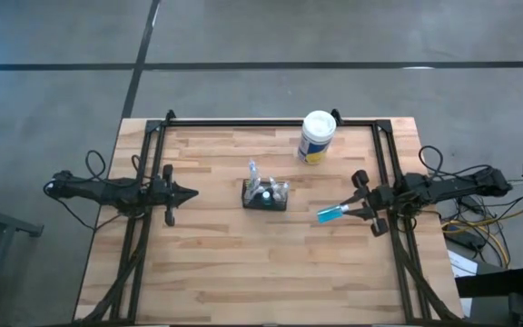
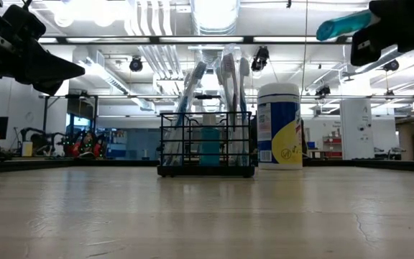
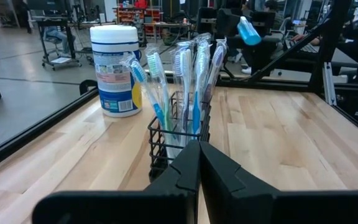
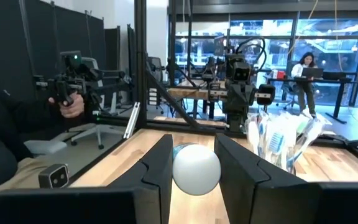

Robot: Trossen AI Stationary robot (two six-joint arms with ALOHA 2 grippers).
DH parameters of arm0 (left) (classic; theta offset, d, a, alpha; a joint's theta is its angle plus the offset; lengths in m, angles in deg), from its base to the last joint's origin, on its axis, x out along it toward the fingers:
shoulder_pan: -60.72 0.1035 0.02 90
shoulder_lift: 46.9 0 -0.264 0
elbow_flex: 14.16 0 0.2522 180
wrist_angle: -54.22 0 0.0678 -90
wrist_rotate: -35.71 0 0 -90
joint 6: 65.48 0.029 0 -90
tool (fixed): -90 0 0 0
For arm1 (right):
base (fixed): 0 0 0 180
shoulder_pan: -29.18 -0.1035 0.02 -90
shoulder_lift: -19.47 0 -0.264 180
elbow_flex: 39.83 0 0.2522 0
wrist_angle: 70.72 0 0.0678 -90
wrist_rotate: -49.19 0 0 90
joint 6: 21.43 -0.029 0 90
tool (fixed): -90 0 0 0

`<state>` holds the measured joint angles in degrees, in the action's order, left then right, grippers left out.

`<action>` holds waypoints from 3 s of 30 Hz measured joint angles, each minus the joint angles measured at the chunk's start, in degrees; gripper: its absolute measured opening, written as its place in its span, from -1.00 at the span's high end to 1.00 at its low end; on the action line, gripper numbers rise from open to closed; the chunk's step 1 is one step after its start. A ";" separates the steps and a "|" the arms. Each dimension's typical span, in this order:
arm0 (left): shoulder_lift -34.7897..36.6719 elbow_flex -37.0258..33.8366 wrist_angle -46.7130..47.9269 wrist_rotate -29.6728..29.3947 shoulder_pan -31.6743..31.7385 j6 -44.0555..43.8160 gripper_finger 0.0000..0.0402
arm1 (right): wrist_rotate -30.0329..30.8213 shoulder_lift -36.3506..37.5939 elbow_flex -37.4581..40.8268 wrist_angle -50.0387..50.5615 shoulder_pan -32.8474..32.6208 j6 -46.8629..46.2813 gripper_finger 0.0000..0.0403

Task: Pick & Place toothbrushing station
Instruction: Put the mouthwash into the black wire organizer

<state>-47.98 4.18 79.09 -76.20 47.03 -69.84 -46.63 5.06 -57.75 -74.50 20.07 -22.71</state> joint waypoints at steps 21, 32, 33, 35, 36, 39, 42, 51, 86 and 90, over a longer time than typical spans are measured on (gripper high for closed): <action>0.00 0.00 -0.08 -0.02 0.00 0.20 0.93 | 4.46 -2.85 -6.31 1.86 0.00 0.29 0.56; 0.00 0.00 -0.37 -0.01 0.00 0.24 0.93 | 9.14 -33.01 -36.39 24.54 0.00 7.41 0.56; -0.01 0.00 -0.37 0.00 0.02 0.31 0.93 | 8.77 -36.18 -39.58 26.45 -0.04 8.57 0.56; -0.02 0.00 -0.37 0.00 0.02 0.67 0.93 | 8.60 -42.75 -46.71 30.99 -0.02 10.45 0.56; 0.00 0.00 -0.37 -0.02 0.02 0.68 0.93 | 8.59 -45.82 -50.36 34.02 -0.02 11.53 0.56; -0.01 0.00 -0.37 -0.01 0.02 1.25 0.93 | 8.59 -55.31 -61.43 44.51 -0.17 15.87 0.56; -0.02 0.00 -0.37 0.00 0.01 1.69 0.93 | 8.47 -63.84 -71.85 53.08 -0.41 20.61 0.56; -0.01 0.00 -0.35 0.00 0.02 2.23 0.93 | 5.25 -82.17 -97.63 69.73 1.38 26.30 0.56; -0.04 0.00 -0.19 1.33 0.02 2.95 0.93 | 4.49 -98.97 -104.59 74.05 8.26 39.42 0.56; -0.04 0.00 -0.15 1.33 0.02 2.89 0.93 | 4.85 -98.83 -104.54 71.76 8.31 39.88 0.56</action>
<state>-48.02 4.18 78.94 -74.87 47.05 -66.96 -41.78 -93.77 -162.29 -2.74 28.38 17.16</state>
